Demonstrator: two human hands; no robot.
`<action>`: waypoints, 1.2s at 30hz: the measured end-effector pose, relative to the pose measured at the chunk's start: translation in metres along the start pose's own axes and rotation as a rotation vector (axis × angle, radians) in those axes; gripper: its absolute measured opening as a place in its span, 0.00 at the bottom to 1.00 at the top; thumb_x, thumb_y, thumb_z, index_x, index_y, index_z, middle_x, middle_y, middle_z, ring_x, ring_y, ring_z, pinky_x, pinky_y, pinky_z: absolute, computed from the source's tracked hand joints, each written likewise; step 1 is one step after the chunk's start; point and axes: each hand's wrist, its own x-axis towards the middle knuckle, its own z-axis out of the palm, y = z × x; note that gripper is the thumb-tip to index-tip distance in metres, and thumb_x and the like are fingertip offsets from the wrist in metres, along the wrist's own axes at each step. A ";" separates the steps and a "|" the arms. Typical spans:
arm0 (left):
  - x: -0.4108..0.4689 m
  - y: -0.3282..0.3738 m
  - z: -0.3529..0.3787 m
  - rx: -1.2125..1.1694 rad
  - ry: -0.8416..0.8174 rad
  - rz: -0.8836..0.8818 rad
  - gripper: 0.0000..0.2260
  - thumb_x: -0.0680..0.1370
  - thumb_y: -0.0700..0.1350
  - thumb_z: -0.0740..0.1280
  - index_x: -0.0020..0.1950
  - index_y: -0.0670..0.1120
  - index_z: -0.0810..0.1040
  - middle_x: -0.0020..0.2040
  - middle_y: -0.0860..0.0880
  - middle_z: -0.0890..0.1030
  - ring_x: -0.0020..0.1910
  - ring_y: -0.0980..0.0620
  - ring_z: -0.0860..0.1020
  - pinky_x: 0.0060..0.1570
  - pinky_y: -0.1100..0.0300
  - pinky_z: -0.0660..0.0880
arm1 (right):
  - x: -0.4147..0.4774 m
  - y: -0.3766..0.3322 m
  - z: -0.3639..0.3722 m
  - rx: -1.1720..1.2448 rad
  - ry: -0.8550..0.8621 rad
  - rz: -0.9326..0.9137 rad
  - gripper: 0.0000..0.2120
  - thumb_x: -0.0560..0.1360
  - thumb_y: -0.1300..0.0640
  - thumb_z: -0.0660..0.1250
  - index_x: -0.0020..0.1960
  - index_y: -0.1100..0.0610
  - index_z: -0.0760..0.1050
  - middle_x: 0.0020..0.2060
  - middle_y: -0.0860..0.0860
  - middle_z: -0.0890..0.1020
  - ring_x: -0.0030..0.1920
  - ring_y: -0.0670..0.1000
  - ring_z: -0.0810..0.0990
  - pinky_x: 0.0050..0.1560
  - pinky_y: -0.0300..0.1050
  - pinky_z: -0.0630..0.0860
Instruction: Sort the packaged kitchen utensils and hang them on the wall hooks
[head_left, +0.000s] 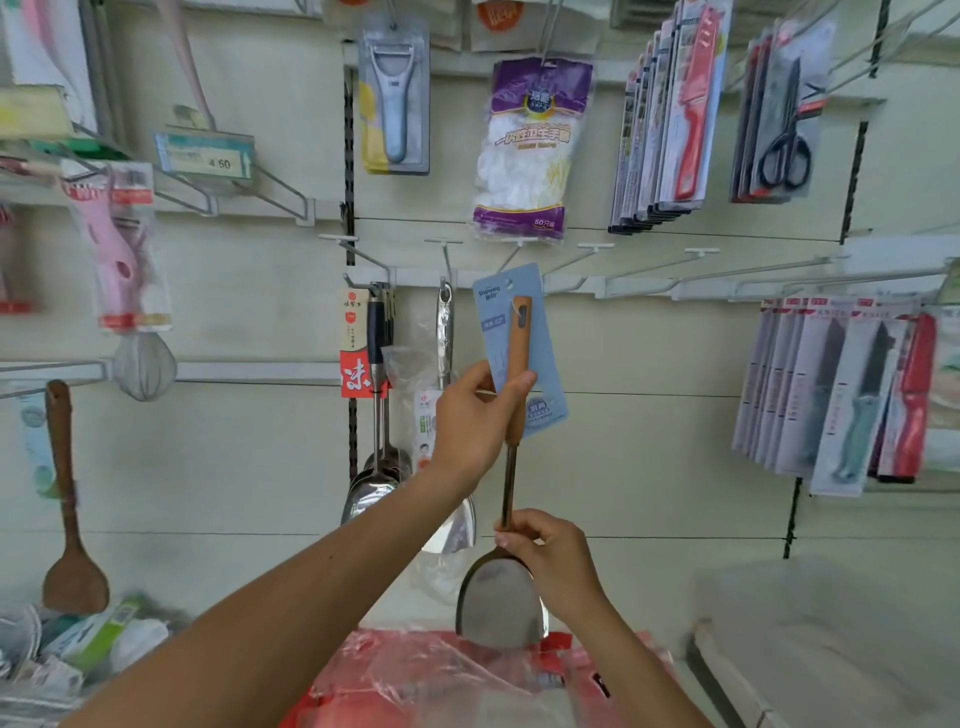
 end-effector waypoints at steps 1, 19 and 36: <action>0.002 0.001 -0.001 0.002 -0.008 0.001 0.10 0.76 0.50 0.72 0.48 0.44 0.82 0.41 0.46 0.83 0.39 0.52 0.81 0.41 0.48 0.80 | 0.001 -0.001 0.003 0.014 0.000 0.001 0.09 0.73 0.68 0.72 0.41 0.54 0.84 0.38 0.47 0.86 0.40 0.44 0.83 0.48 0.37 0.79; 0.042 -0.002 0.000 0.055 -0.190 -0.055 0.11 0.79 0.55 0.66 0.55 0.49 0.77 0.52 0.50 0.82 0.52 0.48 0.82 0.51 0.40 0.80 | 0.024 0.001 0.009 0.041 0.008 -0.014 0.04 0.73 0.67 0.72 0.42 0.60 0.83 0.38 0.55 0.85 0.39 0.49 0.82 0.51 0.52 0.79; 0.076 -0.022 0.010 0.033 -0.240 -0.230 0.12 0.83 0.50 0.60 0.61 0.44 0.75 0.54 0.46 0.83 0.49 0.50 0.83 0.48 0.50 0.81 | 0.055 0.018 0.007 0.039 -0.027 0.005 0.14 0.73 0.68 0.71 0.40 0.48 0.82 0.33 0.44 0.84 0.38 0.47 0.82 0.52 0.47 0.81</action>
